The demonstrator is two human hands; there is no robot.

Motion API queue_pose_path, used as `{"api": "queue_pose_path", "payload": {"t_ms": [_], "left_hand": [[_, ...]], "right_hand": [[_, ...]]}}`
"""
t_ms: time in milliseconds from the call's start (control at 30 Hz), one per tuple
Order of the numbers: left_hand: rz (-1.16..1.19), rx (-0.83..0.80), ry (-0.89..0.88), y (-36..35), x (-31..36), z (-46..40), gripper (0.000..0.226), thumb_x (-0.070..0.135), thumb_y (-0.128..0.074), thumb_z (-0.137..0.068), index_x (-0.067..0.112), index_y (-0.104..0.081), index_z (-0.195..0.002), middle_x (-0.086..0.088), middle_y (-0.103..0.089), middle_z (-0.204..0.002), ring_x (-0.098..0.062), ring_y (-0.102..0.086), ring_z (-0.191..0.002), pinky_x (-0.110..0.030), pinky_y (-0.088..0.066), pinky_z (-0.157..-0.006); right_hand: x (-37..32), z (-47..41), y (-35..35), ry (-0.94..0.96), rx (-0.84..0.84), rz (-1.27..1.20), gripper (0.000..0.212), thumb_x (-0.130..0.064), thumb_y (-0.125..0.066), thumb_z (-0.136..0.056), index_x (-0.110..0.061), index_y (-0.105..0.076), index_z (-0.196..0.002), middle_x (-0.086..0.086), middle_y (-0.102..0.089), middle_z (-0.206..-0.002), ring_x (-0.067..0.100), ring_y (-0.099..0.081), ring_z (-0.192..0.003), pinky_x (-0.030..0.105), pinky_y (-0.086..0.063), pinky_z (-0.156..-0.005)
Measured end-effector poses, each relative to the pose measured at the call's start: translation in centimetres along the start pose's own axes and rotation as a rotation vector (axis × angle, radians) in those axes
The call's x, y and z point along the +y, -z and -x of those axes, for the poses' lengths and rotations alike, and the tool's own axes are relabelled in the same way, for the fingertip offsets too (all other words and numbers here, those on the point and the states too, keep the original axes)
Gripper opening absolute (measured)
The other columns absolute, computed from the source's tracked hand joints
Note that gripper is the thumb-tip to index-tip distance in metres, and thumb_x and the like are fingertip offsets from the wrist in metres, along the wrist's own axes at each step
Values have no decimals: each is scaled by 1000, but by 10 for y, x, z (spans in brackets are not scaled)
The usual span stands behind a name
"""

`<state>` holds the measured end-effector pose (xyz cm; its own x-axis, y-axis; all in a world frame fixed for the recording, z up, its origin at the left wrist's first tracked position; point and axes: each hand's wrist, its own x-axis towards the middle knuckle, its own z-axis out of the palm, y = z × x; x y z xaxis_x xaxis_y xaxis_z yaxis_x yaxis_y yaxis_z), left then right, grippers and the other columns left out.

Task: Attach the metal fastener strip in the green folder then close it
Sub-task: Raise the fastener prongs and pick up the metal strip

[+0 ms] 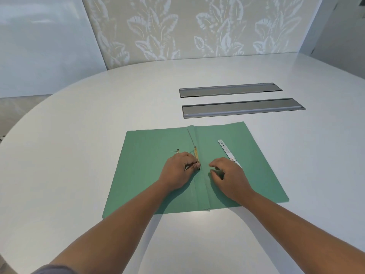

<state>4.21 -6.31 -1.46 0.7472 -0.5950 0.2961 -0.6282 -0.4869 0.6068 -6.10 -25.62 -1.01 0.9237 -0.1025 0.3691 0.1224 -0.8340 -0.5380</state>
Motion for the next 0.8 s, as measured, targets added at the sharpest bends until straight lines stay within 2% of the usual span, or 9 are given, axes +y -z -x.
{"api": "queue_pose_path", "payload": {"t_ms": [100,200,300,367,467,567,633,700,800], "left_hand": [[-30,20,-12,0,-3,0,16,39,-66,-94,28,-77,-92,15,-70,-100,-9,-62,-92,-32,-51,-83],[-60,17,-25,-1,-2,1,13,37,-67,-93,28,-77,-94,15,-70,-101,-11,-62,-95,-34,-51,-84],[-64,37,-15,-2,-1,2,14,37,-68,-93,27,-77,-94,14,-71,-105,-14,-64,-98,-37,-52,-85],[-73,37,-8,-1,-1,3,16,37,-67,-94,26,-78,-98,13,-71,-109,-15,-64,-102,-38,-52,-88],[-127,19,-24,-1,0,3,22,37,-64,-97,28,-77,-112,9,-69,-124,-19,-63,-110,-38,-49,-94],[-196,-29,-11,-2,1,2,28,42,-57,-100,33,-73,-121,10,-56,-146,-20,-59,-121,-40,-43,-101],[-215,-57,2,-2,1,1,31,44,-53,-101,35,-71,-125,12,-51,-151,-20,-56,-124,-39,-40,-103],[-205,-48,-26,-2,0,1,32,42,-52,-102,31,-70,-126,9,-57,-146,-18,-57,-124,-38,-41,-103],[-173,-44,-50,-2,1,1,33,39,-48,-104,27,-71,-125,9,-65,-136,-11,-58,-125,-41,-43,-101]], "right_hand": [[6,-9,2,-61,126,102,19,-9,-71,-83,-12,-74,-101,2,-71,-104,24,-59,-96,32,-49,-83],[13,-22,6,-240,53,135,27,-15,-65,-87,-13,-70,-113,2,-63,-120,27,-51,-107,37,-49,-88],[18,-31,10,-314,-6,181,32,-17,-62,-89,-11,-69,-119,4,-60,-131,31,-51,-113,41,-47,-96],[18,-35,13,-331,4,183,29,-15,-61,-89,-10,-70,-116,6,-64,-127,32,-57,-108,41,-49,-92],[16,-38,16,-370,-2,196,16,-13,-58,-88,-9,-70,-98,9,-71,-98,32,-62,-86,41,-55,-72],[12,-41,18,-343,-60,284,7,-11,-55,-87,-11,-62,-86,7,-64,-77,33,-56,-70,39,-51,-59],[11,-42,18,-323,-90,303,8,-9,-53,-86,-13,-60,-86,6,-62,-75,32,-56,-69,38,-49,-58],[11,-43,16,-347,-92,254,13,-9,-56,-85,-16,-62,-93,4,-66,-78,30,-60,-71,38,-53,-62],[5,-44,14,-472,-37,-33,28,-9,-63,-83,-23,-68,-106,-2,-70,-87,21,-66,-78,35,-57,-68]]}}
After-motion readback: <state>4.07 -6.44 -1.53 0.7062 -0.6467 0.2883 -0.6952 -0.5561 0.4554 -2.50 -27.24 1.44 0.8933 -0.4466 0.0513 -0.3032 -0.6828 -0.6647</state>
